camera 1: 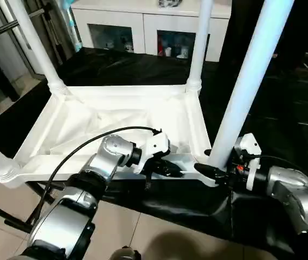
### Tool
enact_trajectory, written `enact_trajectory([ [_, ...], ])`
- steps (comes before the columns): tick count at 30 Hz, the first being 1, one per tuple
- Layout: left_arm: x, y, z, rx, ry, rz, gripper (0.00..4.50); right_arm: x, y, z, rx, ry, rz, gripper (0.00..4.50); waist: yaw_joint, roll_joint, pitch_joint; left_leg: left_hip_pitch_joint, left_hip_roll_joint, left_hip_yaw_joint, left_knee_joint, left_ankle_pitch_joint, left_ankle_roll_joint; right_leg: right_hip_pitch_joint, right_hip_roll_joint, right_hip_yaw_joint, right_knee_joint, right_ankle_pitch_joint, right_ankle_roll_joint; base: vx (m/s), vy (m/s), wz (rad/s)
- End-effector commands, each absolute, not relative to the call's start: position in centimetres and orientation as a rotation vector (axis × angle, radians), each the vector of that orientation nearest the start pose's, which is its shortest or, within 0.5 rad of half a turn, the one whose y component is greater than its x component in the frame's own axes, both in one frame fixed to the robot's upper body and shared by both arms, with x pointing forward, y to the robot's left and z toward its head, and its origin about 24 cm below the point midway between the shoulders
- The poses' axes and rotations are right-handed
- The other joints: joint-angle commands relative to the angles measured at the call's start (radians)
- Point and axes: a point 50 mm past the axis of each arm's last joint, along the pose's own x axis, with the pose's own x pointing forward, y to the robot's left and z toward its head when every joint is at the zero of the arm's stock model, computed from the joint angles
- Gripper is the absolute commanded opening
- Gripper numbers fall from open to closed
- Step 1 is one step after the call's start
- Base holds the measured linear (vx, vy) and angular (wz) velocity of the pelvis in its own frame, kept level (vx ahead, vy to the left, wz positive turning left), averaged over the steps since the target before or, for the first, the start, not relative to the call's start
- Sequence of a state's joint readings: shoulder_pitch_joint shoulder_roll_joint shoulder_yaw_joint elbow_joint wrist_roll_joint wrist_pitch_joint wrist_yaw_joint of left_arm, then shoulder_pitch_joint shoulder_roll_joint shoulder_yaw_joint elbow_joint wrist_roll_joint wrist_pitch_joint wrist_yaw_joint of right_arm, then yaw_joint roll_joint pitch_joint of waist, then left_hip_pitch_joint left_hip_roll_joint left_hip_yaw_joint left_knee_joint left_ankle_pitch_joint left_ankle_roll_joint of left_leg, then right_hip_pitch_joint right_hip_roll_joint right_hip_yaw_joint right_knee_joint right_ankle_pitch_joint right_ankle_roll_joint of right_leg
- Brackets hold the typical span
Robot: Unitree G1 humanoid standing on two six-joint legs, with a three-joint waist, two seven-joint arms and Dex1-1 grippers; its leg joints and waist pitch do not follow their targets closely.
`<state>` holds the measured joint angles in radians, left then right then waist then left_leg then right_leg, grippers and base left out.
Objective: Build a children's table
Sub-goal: Rotate leg to tighten
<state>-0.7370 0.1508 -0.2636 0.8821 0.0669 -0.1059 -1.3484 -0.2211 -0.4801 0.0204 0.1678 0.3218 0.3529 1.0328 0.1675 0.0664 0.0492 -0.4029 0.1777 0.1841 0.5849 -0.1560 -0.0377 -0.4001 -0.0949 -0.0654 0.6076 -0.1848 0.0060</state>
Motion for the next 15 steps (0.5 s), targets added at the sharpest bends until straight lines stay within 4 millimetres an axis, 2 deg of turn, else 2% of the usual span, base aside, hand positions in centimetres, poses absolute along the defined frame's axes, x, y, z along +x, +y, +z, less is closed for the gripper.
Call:
enact_trajectory([
  [1, 32.0, 6.6, 6.1, 0.332, 0.273, -1.642, 0.00, 26.5, -18.4, 5.8, 0.036, 0.335, 1.073, 2.89, -0.002, -0.019, -0.067, 0.026, 0.062, -0.022, -0.069, -0.256, 0.071, 0.041, -0.071, 0.041, -0.080, -0.229, -0.225, 0.000, 0.000, 0.00],
  [3, 32.0, 6.6, 6.1, 0.332, 0.273, -1.643, 0.00, 26.4, -18.3, 5.8, 0.042, 0.335, 1.078, 2.71, -0.001, -0.019, -0.068, 0.026, 0.061, -0.022, -0.068, -0.254, 0.069, 0.040, -0.070, 0.040, -0.080, -0.226, -0.226, 0.000, 0.000, 0.00],
  [8, 32.2, 6.0, 6.1, 0.331, 0.270, -1.598, 0.00, 26.5, -17.3, 5.1, 0.041, 0.346, 1.038, 2.65, -0.003, -0.021, -0.067, 0.026, 0.059, -0.022, -0.069, -0.261, 0.059, 0.038, -0.071, 0.040, -0.081, -0.239, -0.222, 0.000, 0.000, 0.00],
  [9, 32.4, 5.8, 6.1, 0.333, 0.266, -1.568, 0.00, 26.8, -17.0, 4.8, 0.033, 0.351, 0.993, 2.65, -0.003, -0.021, -0.067, 0.026, 0.059, -0.022, -0.069, -0.261, 0.059, 0.038, -0.071, 0.040, -0.081, -0.239, -0.222, 0.000, 0.000, 0.00],
  [11, 33.1, 4.9, 6.3, 0.328, 0.261, -1.483, 0.00, 27.7, -16.3, 3.4, 0.005, 0.380, 0.845, 2.65, -0.013, -0.023, -0.065, 0.028, 0.054, -0.023, -0.072, -0.279, 0.030, 0.032, -0.070, 0.040, -0.085, -0.290, -0.207, 0.000, 0.000, 0.00],
  [12, 33.3, 4.5, 6.5, 0.327, 0.254, -1.457, 0.00, 28.2, -16.1, 2.9, 0.001, 0.395, 0.782, 2.65, -0.016, -0.024, -0.063, 0.028, 0.052, -0.023, -0.073, -0.289, 0.026, 0.034, -0.072, 0.039, -0.088, -0.310, -0.201, 0.000, 0.000, 0.00],
  [14, 33.5, 4.2, 6.6, 0.327, 0.249, -1.439, 0.00, 28.5, -15.9, 2.5, 0.000, 0.405, 0.735, 2.65, -0.026, -0.023, -0.060, 0.029, 0.052, -0.026, -0.077, -0.315, 0.012, 0.034, -0.072, 0.040, -0.095, -0.368, -0.179, 0.000, 0.000, 0.00],
  [15, 33.6, 3.8, 6.7, 0.325, 0.245, -1.420, 0.00, 28.8, -15.6, 2.3, 0.007, 0.404, 0.693, 2.64, -0.029, -0.021, -0.061, 0.030, 0.052, -0.026, -0.077, -0.319, 0.008, 0.032, -0.072, 0.041, -0.095, -0.367, -0.178, 0.000, 0.000, 0.00],
])
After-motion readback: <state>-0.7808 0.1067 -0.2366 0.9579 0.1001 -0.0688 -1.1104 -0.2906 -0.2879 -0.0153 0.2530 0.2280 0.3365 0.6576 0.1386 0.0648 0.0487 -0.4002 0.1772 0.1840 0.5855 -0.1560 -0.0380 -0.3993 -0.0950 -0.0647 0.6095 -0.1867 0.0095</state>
